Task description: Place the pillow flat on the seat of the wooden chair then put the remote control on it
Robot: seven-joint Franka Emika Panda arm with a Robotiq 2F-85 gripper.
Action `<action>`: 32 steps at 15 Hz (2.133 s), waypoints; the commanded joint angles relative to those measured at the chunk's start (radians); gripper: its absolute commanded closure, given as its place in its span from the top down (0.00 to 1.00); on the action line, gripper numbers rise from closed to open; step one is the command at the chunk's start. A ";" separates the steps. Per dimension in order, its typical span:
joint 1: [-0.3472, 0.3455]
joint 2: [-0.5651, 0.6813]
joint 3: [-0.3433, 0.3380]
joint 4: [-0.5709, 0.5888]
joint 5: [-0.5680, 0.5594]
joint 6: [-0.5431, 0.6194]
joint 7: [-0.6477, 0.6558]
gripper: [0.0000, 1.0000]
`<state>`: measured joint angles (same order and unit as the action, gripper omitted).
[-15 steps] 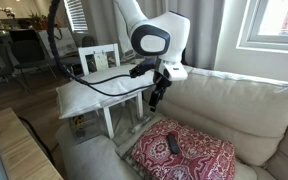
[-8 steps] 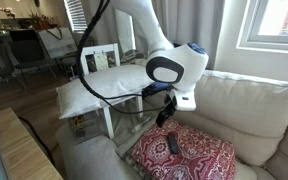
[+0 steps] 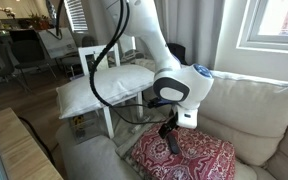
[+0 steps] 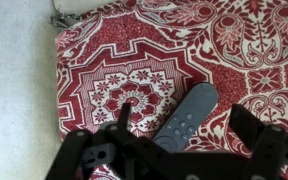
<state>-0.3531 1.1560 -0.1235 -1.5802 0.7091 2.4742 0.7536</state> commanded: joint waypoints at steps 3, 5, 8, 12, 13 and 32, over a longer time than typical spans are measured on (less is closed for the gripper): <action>0.005 0.129 -0.011 0.150 0.053 0.029 0.160 1.00; 0.013 0.162 -0.015 0.185 0.056 0.052 0.221 1.00; 0.021 0.207 -0.020 0.232 0.042 0.082 0.300 1.00; 0.033 0.254 -0.032 0.279 0.018 0.095 0.385 1.00; 0.035 0.262 -0.035 0.287 0.014 0.094 0.403 1.00; 0.177 -0.113 -0.085 -0.034 -0.257 -0.101 0.394 0.17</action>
<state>-0.2089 1.1892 -0.2109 -1.4596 0.5419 2.4002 1.2085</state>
